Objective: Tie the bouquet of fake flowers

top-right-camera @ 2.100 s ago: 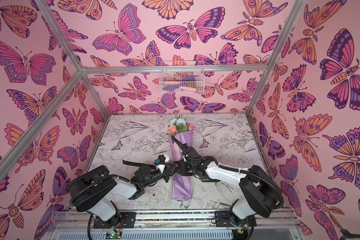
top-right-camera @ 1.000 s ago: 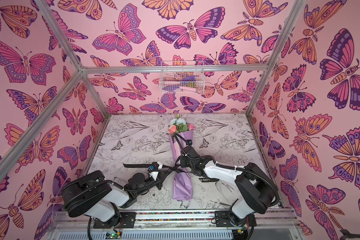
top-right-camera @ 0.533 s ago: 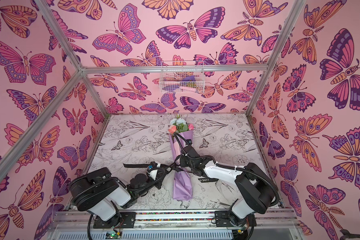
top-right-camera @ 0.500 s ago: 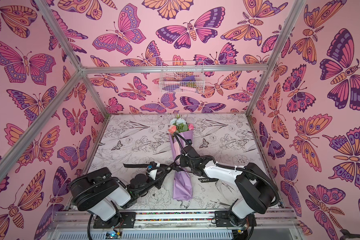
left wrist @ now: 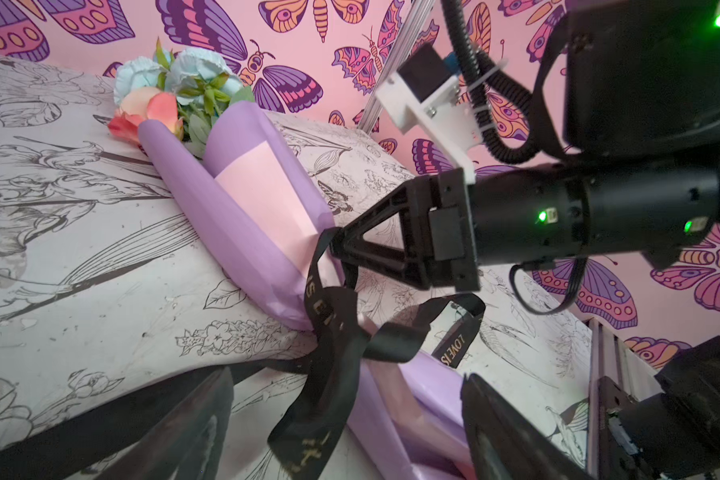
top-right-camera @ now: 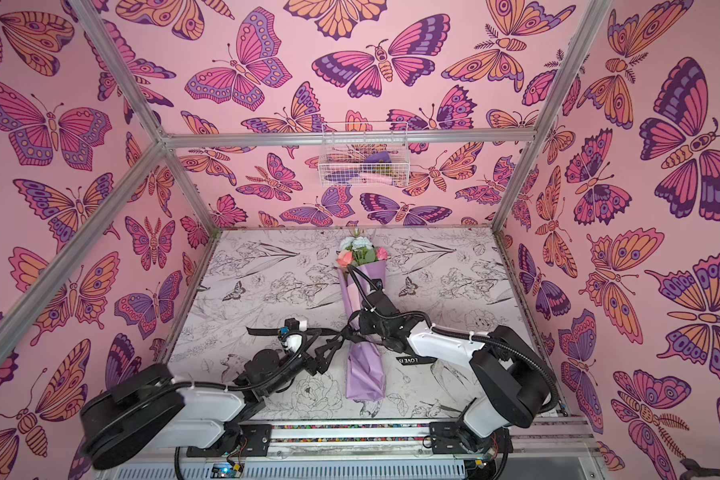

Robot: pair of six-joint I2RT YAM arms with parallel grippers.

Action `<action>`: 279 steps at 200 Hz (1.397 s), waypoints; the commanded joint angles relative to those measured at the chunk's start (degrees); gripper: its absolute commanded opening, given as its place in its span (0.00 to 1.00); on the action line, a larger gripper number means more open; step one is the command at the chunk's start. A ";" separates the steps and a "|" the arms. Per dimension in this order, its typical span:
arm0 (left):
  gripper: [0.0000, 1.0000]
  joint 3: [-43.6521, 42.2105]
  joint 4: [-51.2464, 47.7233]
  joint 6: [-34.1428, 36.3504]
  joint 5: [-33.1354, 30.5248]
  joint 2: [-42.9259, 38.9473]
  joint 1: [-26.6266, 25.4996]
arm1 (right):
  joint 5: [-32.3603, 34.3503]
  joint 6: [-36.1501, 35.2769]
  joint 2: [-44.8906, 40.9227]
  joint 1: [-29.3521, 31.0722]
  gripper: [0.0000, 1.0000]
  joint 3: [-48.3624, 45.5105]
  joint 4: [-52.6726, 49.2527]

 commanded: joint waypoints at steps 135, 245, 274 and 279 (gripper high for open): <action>0.73 39.13 -51.02 14.22 6.42 17.73 6.36 | 0.18 0.18 -1.46 -0.22 0.38 -0.08 0.19; 0.32 41.59 -48.57 14.39 11.97 22.98 7.72 | -1.51 0.00 -3.12 -0.30 0.38 -0.55 -0.55; 0.10 41.50 -47.83 13.91 11.60 22.38 7.73 | -2.38 -0.33 -4.49 -0.28 0.38 -1.20 -1.84; 0.06 41.37 -47.64 13.67 11.80 22.20 7.73 | -2.48 -0.44 -5.11 -0.29 0.38 -1.57 -2.26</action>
